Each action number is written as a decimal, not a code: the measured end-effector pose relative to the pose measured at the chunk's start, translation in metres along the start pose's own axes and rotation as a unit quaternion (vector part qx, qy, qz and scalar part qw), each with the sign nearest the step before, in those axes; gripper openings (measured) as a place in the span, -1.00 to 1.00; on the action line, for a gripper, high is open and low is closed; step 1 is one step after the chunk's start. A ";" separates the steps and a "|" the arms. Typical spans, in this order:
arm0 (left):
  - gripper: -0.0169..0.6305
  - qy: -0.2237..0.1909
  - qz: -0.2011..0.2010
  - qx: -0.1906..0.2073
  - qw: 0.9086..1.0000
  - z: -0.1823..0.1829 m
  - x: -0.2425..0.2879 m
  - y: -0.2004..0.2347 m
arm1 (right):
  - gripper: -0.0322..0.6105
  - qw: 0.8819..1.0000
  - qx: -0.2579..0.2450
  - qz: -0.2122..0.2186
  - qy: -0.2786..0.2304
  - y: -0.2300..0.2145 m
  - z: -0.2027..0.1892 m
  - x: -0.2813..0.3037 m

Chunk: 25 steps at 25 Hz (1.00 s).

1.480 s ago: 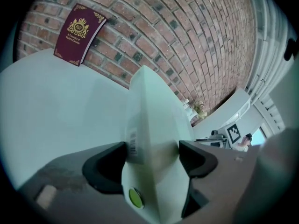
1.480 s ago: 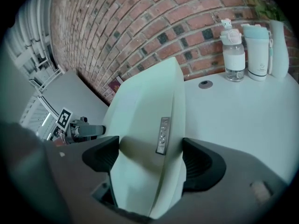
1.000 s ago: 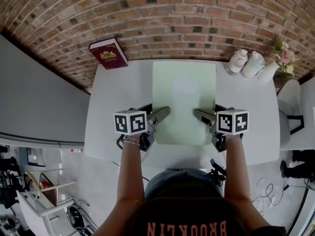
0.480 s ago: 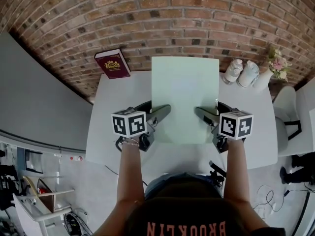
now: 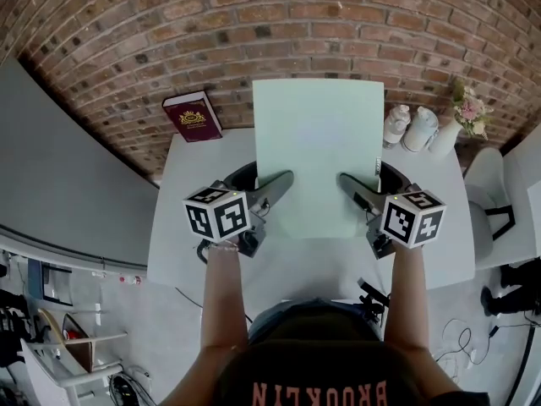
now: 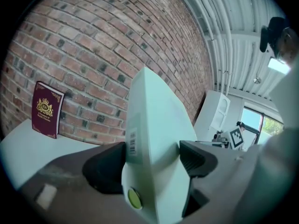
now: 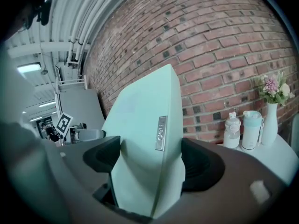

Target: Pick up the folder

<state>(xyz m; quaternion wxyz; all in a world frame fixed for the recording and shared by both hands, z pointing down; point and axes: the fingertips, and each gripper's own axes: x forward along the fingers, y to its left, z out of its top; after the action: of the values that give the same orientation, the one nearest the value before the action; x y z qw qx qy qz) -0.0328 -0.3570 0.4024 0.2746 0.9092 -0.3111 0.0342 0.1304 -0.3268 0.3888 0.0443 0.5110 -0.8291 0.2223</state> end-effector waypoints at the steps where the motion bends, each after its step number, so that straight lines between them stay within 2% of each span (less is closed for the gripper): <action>1: 0.19 -0.006 -0.001 0.008 1.000 0.004 -0.001 -0.003 | 0.38 1.000 -0.004 0.000 -0.007 0.002 0.004 -0.002; 13: 0.20 -0.068 -0.013 0.108 0.992 0.047 -0.009 -0.033 | 0.37 0.992 -0.092 -0.009 -0.091 0.018 0.054 -0.025; 19: 0.21 -0.096 -0.019 0.134 0.986 0.070 -0.012 -0.050 | 0.37 0.984 -0.109 -0.016 -0.138 0.024 0.079 -0.039; 25: 0.21 -0.112 -0.021 0.162 0.980 0.084 -0.015 -0.061 | 0.37 0.979 -0.131 -0.021 -0.156 0.030 0.095 -0.047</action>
<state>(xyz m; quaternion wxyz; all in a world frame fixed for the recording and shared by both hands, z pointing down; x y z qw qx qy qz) -0.0187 -0.3528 0.2984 0.0876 0.9460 -0.3113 -0.0231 0.1412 -0.3162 0.2793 -0.0139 0.5465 -0.8368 0.0285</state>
